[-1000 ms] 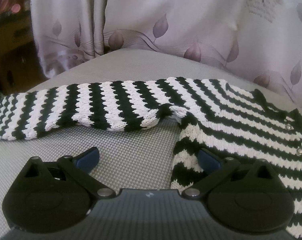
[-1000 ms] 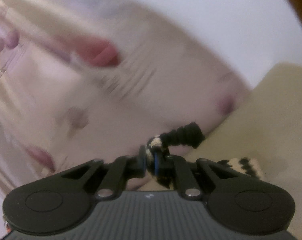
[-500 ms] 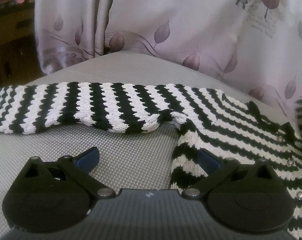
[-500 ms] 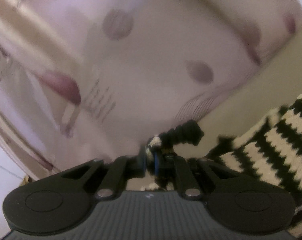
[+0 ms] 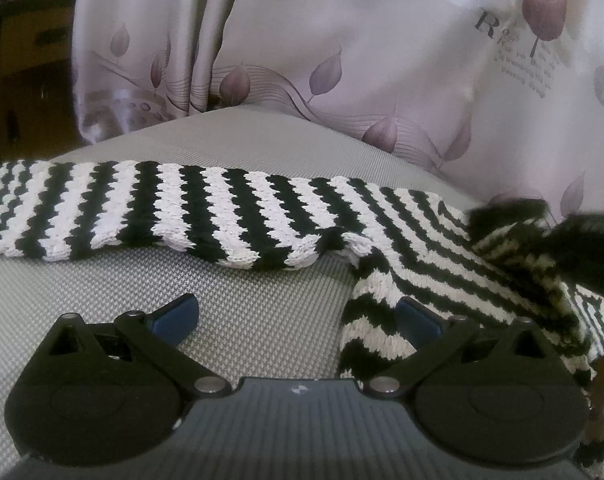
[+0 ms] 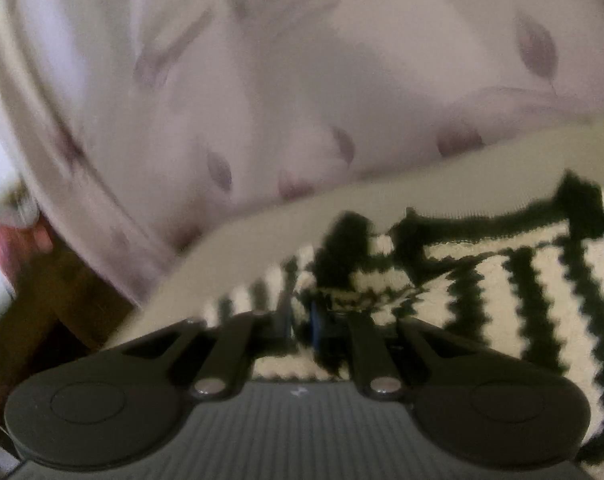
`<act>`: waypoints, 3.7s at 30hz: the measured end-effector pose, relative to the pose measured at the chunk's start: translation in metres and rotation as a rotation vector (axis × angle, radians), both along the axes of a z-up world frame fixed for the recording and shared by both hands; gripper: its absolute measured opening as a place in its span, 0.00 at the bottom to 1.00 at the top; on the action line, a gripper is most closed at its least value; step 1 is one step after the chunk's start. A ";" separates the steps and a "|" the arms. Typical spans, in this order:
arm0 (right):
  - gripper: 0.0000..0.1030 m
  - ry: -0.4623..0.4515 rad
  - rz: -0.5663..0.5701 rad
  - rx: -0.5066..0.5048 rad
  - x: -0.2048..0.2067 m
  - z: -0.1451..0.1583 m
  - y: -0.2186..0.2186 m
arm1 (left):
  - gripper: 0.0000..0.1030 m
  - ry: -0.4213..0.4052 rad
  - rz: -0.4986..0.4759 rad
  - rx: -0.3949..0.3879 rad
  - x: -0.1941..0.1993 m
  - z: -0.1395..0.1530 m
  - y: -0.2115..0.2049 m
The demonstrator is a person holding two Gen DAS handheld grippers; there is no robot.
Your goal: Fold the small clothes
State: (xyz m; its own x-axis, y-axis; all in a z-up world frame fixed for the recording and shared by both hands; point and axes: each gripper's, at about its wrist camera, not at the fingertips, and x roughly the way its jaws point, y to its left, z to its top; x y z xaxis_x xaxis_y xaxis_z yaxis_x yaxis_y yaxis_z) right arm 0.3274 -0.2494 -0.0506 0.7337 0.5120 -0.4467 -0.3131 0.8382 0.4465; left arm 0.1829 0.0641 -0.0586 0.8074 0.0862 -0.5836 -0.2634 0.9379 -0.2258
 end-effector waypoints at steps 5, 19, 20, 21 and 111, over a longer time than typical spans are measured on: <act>0.48 -0.144 0.199 -0.342 -0.030 -0.004 0.053 | 1.00 -0.001 0.005 -0.004 0.000 0.000 -0.001; 0.78 -0.255 0.272 -0.323 -0.122 0.022 -0.016 | 1.00 -0.078 0.012 -0.118 -0.018 0.007 0.017; 0.78 -0.249 0.262 -0.313 -0.131 0.023 -0.026 | 0.99 -0.080 0.014 -0.138 -0.024 0.008 0.024; 0.78 -0.249 0.251 -0.307 -0.145 0.023 -0.039 | 0.98 -0.081 0.031 -0.162 -0.032 0.011 0.033; 0.83 -0.195 -0.186 0.134 -0.225 -0.010 -0.294 | 0.97 -0.131 -0.705 -0.300 0.103 0.073 -0.301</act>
